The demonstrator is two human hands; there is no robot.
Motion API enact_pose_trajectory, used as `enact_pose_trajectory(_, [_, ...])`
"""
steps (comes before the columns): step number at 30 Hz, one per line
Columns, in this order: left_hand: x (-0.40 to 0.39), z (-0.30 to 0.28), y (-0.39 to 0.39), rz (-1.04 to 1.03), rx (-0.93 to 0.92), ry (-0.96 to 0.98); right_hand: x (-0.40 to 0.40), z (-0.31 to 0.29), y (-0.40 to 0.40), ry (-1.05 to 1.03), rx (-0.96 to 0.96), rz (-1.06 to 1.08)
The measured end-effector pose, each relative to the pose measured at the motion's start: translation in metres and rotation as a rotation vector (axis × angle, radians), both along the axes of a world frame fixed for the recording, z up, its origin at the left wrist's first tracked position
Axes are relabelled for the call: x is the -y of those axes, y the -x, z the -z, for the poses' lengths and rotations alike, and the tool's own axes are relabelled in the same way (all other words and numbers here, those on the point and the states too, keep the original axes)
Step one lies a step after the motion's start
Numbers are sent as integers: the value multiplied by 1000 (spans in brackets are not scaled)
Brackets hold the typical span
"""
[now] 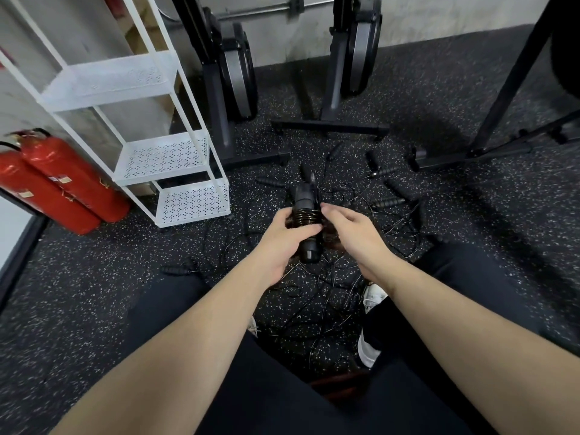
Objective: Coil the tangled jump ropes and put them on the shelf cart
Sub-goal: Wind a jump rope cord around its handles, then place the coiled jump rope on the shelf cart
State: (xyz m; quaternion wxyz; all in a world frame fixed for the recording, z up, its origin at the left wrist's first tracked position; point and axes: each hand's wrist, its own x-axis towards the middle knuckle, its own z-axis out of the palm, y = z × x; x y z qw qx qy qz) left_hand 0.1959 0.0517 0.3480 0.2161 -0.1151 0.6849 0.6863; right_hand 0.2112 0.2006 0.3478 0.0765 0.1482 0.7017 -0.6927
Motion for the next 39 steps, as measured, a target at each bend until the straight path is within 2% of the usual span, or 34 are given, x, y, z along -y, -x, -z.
enact_pose_trajectory(6, [19,-24,24,36,-179,41,21,-15,36,103,-7,6])
enact_pose_trajectory(8, [33,-33,37,-1,-218,75,32,-24,51,218,38,33])
enact_pose_trajectory(11, [57,-50,59,-61,-119,71,53,-43,74,322,74,52])
enact_pose_trajectory(13, [72,-62,71,-61,-10,23,70,-56,90,335,76,56])
enact_pose_trajectory(15, [87,-76,83,-46,16,-40,88,-69,109,360,61,55])
enact_pose_trajectory(19, [118,-106,108,-91,-42,-180,124,-101,147,389,5,47])
enact_pose_trajectory(23, [150,-134,136,-157,-147,-219,159,-134,182,377,-47,-2])
enact_pose_trajectory(29, [203,-185,170,-255,-325,-206,197,-185,228,245,-138,-201])
enact_pose_trajectory(33, [239,-220,202,-330,-421,-194,214,-220,263,188,-232,-255])
enact_pose_trajectory(36, [260,-251,227,-427,-492,-223,227,-245,294,8,-380,-227])
enact_pose_trajectory(39, [278,-284,253,-475,-566,-177,242,-266,328,-321,-604,-240])
